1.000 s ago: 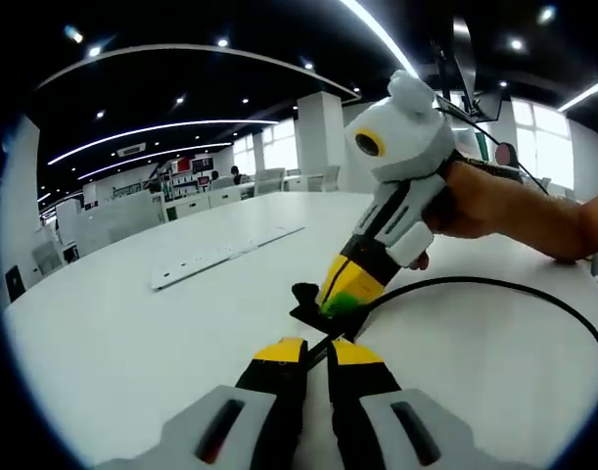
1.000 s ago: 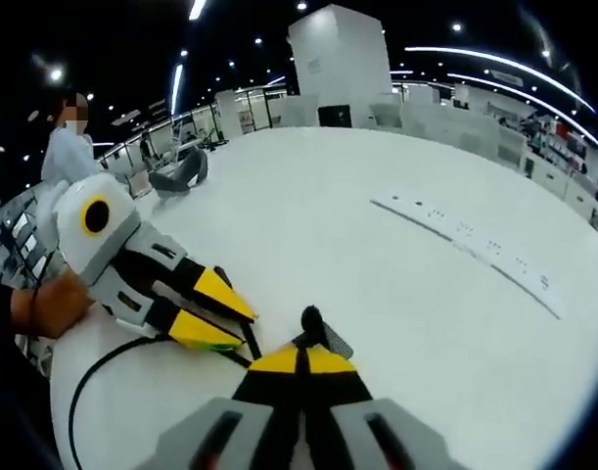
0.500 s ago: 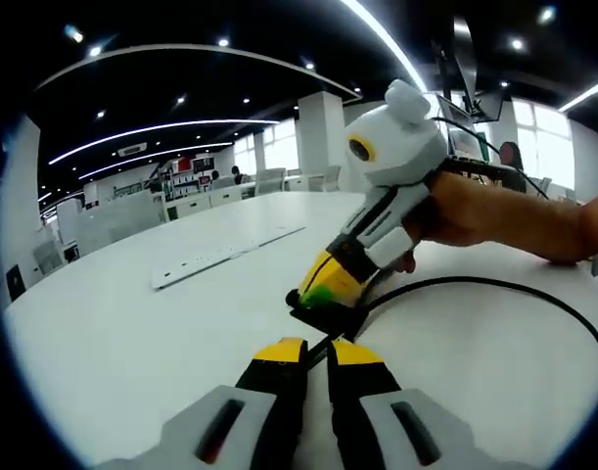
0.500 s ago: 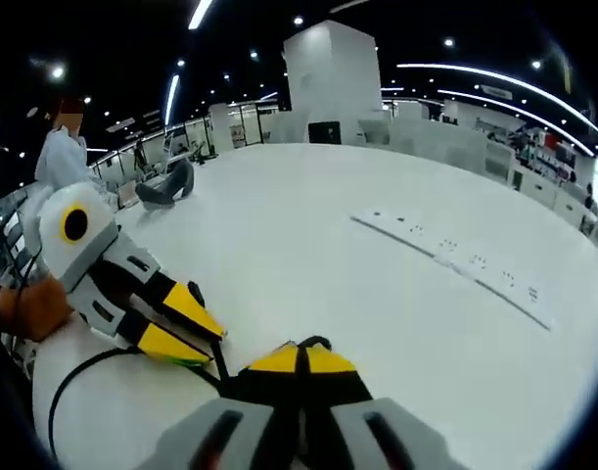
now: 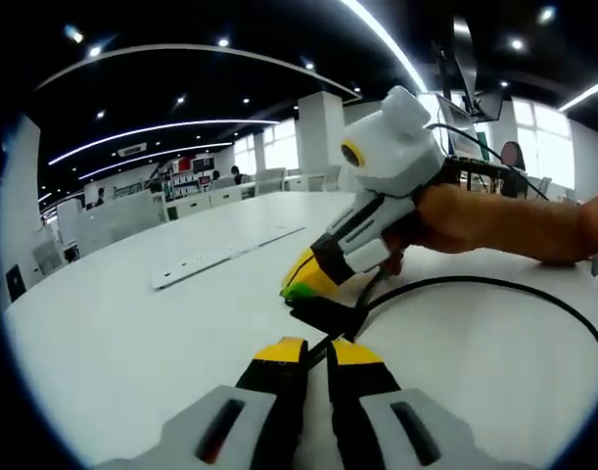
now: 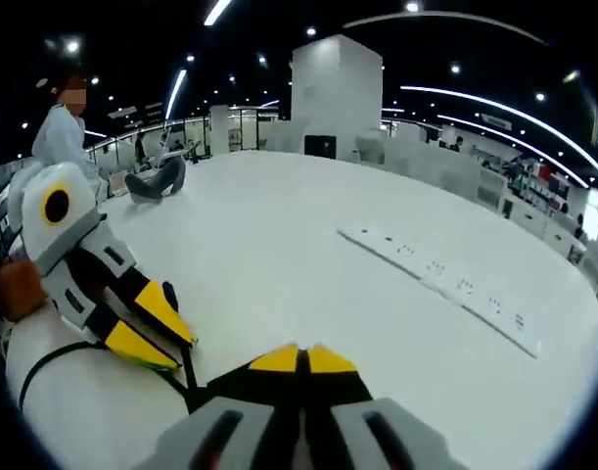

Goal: Find the charging cable on the desk, coil it up and secure with Velcro.

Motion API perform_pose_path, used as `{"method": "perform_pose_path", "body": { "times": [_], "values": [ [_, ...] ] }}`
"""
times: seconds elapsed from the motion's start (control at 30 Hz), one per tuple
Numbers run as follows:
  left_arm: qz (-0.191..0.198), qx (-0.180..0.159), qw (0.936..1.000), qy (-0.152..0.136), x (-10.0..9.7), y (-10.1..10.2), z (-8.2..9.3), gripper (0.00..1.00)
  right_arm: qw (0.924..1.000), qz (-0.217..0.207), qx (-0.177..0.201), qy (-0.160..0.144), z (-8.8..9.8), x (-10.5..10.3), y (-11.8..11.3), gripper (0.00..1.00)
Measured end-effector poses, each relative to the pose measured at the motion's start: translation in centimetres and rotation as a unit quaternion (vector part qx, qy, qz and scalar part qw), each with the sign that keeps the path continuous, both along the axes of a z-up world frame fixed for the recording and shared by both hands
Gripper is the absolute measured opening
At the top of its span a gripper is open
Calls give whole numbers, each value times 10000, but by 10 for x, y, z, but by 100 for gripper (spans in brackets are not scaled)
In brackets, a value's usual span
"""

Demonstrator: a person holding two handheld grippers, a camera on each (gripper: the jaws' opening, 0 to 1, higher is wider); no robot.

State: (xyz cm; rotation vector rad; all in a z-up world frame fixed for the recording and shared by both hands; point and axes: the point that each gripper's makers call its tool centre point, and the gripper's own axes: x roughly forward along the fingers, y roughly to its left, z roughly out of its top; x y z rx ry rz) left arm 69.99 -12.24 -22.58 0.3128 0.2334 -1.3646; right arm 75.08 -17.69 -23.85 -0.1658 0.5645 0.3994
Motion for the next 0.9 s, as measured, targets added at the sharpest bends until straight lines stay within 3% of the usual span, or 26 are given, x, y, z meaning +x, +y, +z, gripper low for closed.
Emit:
{"method": "perform_pose_path", "body": {
  "times": [0.17, 0.23, 0.3, 0.43, 0.53, 0.8, 0.9],
  "values": [
    [-2, 1, 10000, -3, 1, 1, 0, 9, 9998, 76, -201, -19, 9, 0, -1, 2],
    [-7, 20, 10000, -13, 3, 0, 0, 9, 9996, 144, 240, 13, 29, -8, 10, 2],
    [-1, 15, 10000, -5, 4, -1, 0, 9, 9983, 183, 459, 310, 37, -17, 15, 2],
    [-1, 12, 10000, -3, 3, 0, 0, 9, 9927, 328, 229, 1136, 16, -39, 24, 2],
    [2, 17, 10000, -8, 2, 1, 0, 9, 9886, 464, 147, 1427, -2, -49, 28, 2],
    [3, 17, 10000, -5, 4, -1, 1, 9, 9877, 419, 295, 1479, -4, -55, 31, 1],
    [3, 24, 10000, -5, 4, 0, 0, 9, 9906, 454, 344, 1244, -5, -50, 35, 1]
  ]
}}
